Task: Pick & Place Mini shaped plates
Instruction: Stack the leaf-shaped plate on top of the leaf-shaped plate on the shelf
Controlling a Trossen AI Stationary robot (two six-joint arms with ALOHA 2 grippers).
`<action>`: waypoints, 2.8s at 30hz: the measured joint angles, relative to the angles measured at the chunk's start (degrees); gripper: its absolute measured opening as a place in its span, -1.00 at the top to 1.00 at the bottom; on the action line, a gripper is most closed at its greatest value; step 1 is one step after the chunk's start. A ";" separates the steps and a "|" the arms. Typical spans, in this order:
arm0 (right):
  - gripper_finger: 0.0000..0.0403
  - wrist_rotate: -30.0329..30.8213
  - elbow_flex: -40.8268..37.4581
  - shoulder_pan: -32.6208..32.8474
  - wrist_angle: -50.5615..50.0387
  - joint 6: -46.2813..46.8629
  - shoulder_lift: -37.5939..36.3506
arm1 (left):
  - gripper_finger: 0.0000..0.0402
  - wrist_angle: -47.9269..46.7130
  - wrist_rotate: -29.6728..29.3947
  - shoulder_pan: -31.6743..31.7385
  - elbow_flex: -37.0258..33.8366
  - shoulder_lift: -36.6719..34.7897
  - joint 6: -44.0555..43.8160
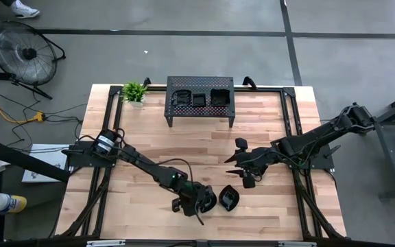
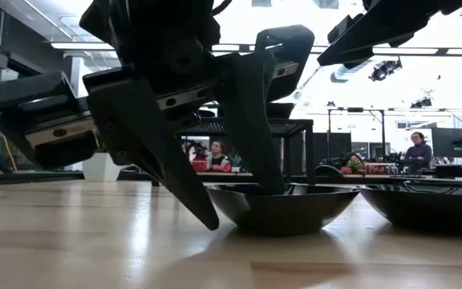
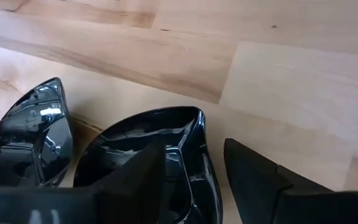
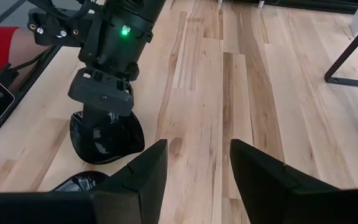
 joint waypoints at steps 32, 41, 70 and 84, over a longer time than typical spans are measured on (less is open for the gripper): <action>0.16 0.00 0.00 -0.01 0.00 0.01 0.00 | 0.98 0.09 -0.46 0.00 0.00 -0.11 0.05; 0.16 0.00 0.00 -0.02 0.00 0.01 0.00 | 0.99 -0.35 -1.72 -0.02 0.00 -0.14 -0.48; 0.16 -0.01 0.00 -0.01 0.85 0.00 0.00 | 1.00 -33.51 -23.77 -2.30 -0.09 -23.15 -3.50; 0.16 -0.02 0.00 0.00 0.96 0.02 0.00 | 1.00 -32.11 -23.28 3.93 -10.32 -42.69 0.40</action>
